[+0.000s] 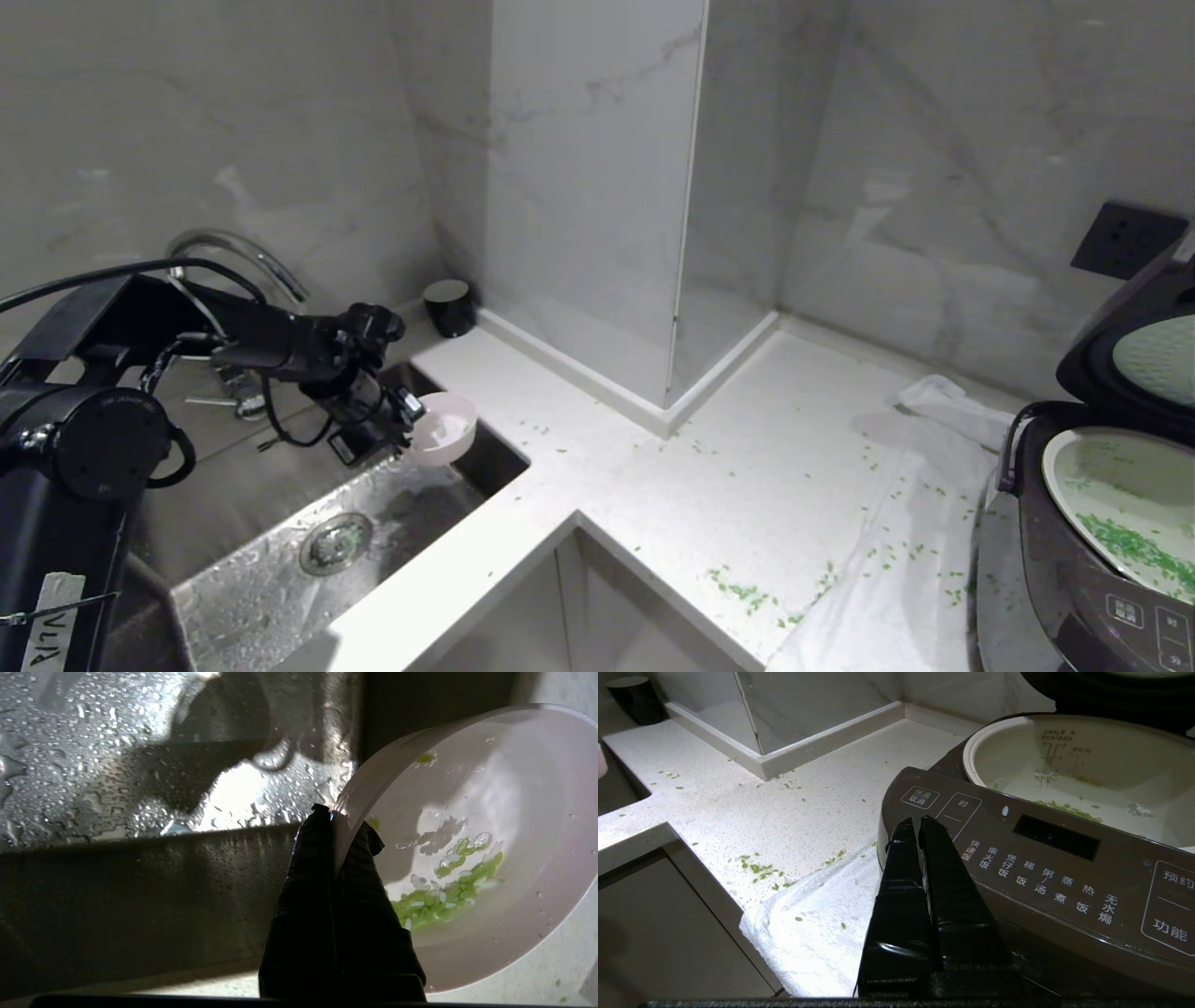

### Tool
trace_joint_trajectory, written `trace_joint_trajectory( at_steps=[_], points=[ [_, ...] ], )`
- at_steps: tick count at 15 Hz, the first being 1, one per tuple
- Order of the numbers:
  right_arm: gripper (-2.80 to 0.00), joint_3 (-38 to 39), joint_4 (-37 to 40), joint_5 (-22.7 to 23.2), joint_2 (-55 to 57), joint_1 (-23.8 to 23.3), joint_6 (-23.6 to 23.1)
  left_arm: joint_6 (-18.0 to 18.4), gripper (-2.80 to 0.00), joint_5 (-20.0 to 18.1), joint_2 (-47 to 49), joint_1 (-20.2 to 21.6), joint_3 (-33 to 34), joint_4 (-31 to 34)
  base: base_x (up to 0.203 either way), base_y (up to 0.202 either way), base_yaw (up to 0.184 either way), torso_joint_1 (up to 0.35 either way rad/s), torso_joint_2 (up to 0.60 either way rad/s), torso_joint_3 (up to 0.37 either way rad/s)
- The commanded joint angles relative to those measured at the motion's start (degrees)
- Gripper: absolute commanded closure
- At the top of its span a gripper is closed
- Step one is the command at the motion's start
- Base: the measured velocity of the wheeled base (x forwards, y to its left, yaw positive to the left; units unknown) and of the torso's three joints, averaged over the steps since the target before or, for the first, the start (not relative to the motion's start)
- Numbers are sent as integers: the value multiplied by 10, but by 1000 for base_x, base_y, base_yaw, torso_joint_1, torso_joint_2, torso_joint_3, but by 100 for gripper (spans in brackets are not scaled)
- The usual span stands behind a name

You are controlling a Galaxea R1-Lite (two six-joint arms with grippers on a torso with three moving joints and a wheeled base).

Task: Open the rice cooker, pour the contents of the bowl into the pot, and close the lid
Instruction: Place the bowl on the table

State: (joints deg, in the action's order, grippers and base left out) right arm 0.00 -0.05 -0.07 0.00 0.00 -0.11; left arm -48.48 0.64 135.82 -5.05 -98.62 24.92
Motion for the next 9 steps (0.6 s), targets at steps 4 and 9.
trace_joint_trajectory(
  at_steps=[4,9],
  points=[
    [0,0,0,0,0,0,0,0,0,2,-18,-84,1,8,0,0,0,0,0,0],
    [0,0,0,1,0,0,0,4,0,2,-24,-156,-12,30,0,0,0,0,0,0]
  ],
)
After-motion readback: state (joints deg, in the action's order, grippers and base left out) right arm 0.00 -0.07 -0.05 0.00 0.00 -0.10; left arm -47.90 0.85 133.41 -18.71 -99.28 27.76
